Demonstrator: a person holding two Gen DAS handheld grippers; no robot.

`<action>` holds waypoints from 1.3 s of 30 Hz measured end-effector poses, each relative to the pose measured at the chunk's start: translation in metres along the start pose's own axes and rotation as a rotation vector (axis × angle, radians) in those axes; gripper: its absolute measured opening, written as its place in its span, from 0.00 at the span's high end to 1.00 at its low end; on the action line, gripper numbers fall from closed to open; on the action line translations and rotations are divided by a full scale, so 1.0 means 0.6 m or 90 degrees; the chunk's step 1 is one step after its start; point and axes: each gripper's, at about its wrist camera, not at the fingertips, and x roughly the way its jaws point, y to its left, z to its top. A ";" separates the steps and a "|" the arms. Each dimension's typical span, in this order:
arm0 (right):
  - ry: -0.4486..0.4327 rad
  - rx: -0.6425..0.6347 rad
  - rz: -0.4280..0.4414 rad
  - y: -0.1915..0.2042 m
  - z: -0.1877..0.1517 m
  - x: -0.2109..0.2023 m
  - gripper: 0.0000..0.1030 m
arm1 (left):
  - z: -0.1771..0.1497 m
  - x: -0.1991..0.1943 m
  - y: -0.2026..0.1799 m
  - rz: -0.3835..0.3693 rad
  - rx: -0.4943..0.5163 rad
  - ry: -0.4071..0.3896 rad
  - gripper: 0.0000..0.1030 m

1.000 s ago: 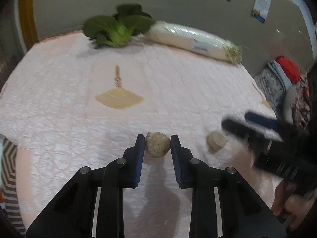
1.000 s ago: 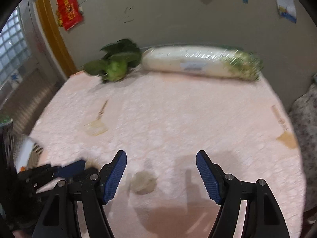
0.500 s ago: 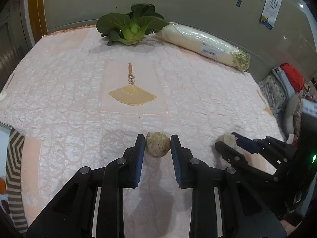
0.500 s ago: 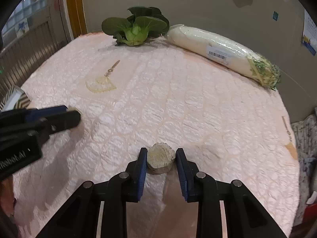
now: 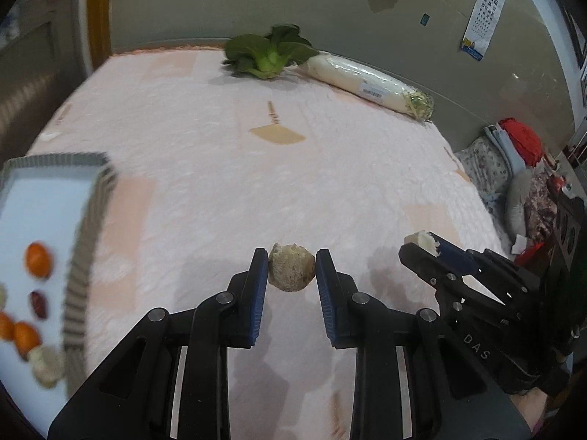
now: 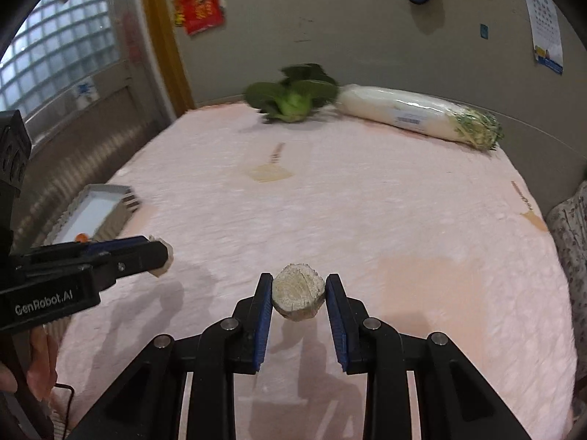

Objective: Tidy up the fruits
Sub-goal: 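Carry both root pieces into the tray and open both tools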

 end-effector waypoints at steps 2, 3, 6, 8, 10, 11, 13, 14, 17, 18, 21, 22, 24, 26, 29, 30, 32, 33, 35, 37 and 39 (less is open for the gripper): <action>-0.007 -0.004 0.015 0.033 -0.011 -0.009 0.73 | -0.019 -0.023 0.015 0.013 0.004 -0.008 0.75; -0.008 -0.007 0.018 0.045 -0.014 -0.011 0.73 | -0.028 -0.035 0.025 0.017 0.002 -0.013 0.75; -0.013 -0.012 0.036 0.083 -0.023 -0.015 0.73 | -0.049 -0.064 0.049 0.044 0.009 -0.031 0.75; -0.013 -0.020 0.049 0.111 -0.028 -0.015 0.73 | -0.060 -0.078 0.065 0.058 0.008 -0.040 0.75; -0.012 -0.028 0.057 0.133 -0.035 -0.015 0.73 | -0.068 -0.090 0.086 0.065 0.002 -0.044 0.75; -0.009 -0.033 0.062 0.145 -0.037 -0.013 0.73 | -0.071 -0.095 0.094 0.067 -0.001 -0.045 0.75; -0.008 -0.040 0.074 0.169 -0.040 -0.010 0.73 | -0.076 -0.105 0.115 0.077 -0.010 -0.051 0.75; -0.005 -0.043 0.081 0.178 -0.040 -0.007 0.73 | -0.081 -0.113 0.124 0.083 -0.014 -0.055 0.75; 0.000 -0.067 0.092 0.217 -0.039 0.000 0.73 | -0.091 -0.128 0.155 0.101 -0.028 -0.063 0.75; 0.002 -0.079 0.099 0.232 -0.037 0.002 0.73 | -0.094 -0.132 0.168 0.105 -0.036 -0.064 0.75; 0.001 -0.100 0.111 0.265 -0.033 0.005 0.73 | -0.100 -0.143 0.196 0.118 -0.054 -0.066 0.75; 0.001 -0.109 0.116 0.278 -0.030 0.008 0.73 | -0.102 -0.146 0.203 0.121 -0.058 -0.068 0.75; 0.001 -0.121 0.122 0.295 -0.027 0.011 0.73 | -0.104 -0.154 0.220 0.128 -0.067 -0.072 0.75; 0.000 -0.132 0.129 0.312 -0.024 0.014 0.73 | -0.107 -0.161 0.234 0.136 -0.074 -0.075 0.75; -0.005 -0.146 0.142 0.334 -0.018 0.017 0.73 | -0.113 -0.170 0.256 0.145 -0.086 -0.078 0.75; -0.005 -0.152 0.146 0.342 -0.016 0.020 0.73 | -0.115 -0.173 0.263 0.148 -0.091 -0.078 0.75; -0.004 -0.163 0.150 0.359 -0.012 0.024 0.73 | -0.119 -0.178 0.280 0.154 -0.100 -0.079 0.75; -0.003 -0.170 0.153 0.368 -0.010 0.026 0.73 | -0.120 -0.179 0.286 0.159 -0.104 -0.080 0.75; -0.002 -0.182 0.159 0.385 -0.006 0.030 0.73 | -0.125 -0.182 0.302 0.166 -0.113 -0.079 0.75; 0.000 -0.196 0.163 0.403 -0.003 0.036 0.73 | -0.130 -0.186 0.316 0.172 -0.121 -0.078 0.75; 0.001 -0.206 0.170 0.420 0.000 0.043 0.73 | -0.134 -0.188 0.329 0.180 -0.129 -0.078 0.75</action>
